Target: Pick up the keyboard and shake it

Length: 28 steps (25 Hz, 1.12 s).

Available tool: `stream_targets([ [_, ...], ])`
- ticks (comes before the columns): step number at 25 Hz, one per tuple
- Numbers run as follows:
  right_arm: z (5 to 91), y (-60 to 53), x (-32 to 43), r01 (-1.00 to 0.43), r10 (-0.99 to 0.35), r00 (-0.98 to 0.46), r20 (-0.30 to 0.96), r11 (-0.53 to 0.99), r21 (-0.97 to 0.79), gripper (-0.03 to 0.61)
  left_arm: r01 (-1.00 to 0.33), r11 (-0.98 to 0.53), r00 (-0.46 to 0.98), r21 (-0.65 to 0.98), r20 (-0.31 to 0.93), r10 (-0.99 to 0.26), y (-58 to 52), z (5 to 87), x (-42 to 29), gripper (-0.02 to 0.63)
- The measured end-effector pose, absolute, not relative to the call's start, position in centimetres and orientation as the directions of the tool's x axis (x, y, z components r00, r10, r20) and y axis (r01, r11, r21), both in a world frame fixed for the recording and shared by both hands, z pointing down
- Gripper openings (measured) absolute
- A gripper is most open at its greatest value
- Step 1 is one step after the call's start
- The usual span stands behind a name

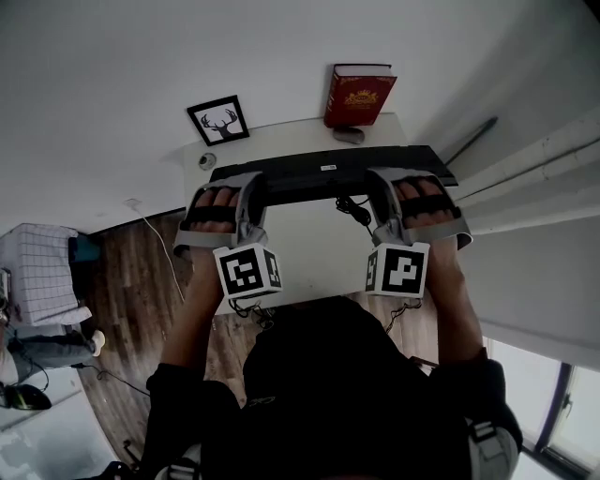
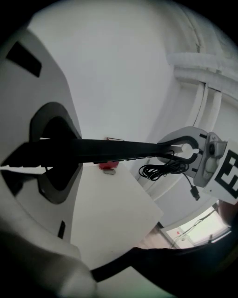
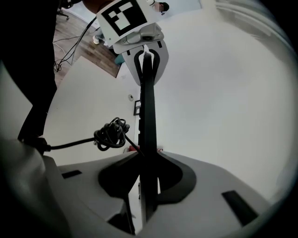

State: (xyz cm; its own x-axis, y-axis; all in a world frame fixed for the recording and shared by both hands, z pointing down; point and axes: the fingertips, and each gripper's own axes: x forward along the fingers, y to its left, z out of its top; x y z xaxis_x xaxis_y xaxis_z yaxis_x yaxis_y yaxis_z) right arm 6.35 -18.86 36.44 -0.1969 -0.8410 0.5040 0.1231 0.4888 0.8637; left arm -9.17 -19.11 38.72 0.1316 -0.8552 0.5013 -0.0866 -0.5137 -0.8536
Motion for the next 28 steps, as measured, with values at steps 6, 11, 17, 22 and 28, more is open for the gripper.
stream_targets([
  [6,36.8,-19.1,4.7,0.134,-0.844,-0.199,0.498,0.479,0.867,0.106,0.051,-0.358,0.026,-0.932,0.360,-0.933,-18.3,37.8,-7.4,0.195],
  [11,38.2,-18.1,3.6,0.177,-0.802,-0.232,0.551,0.522,0.835,0.106,0.063,-0.416,0.040,-0.907,0.418,-0.907,-17.0,39.4,-6.8,0.144],
  [17,42.5,-16.4,3.6,0.222,-0.647,-0.242,0.723,0.689,0.690,0.106,-0.077,-0.691,0.178,-0.719,0.672,-0.719,-14.3,43.6,-6.4,0.118],
  [22,47.4,-13.7,3.2,0.222,-0.495,-0.234,0.837,0.811,0.541,0.106,-0.084,-0.827,0.250,-0.556,0.792,-0.557,-11.6,47.6,-6.4,0.110],
  [28,52.5,-11.1,2.2,0.189,-0.355,-0.192,0.915,0.902,0.389,0.104,-0.062,-0.892,0.238,-0.447,0.862,-0.448,-9.6,52.5,-7.5,0.112],
])
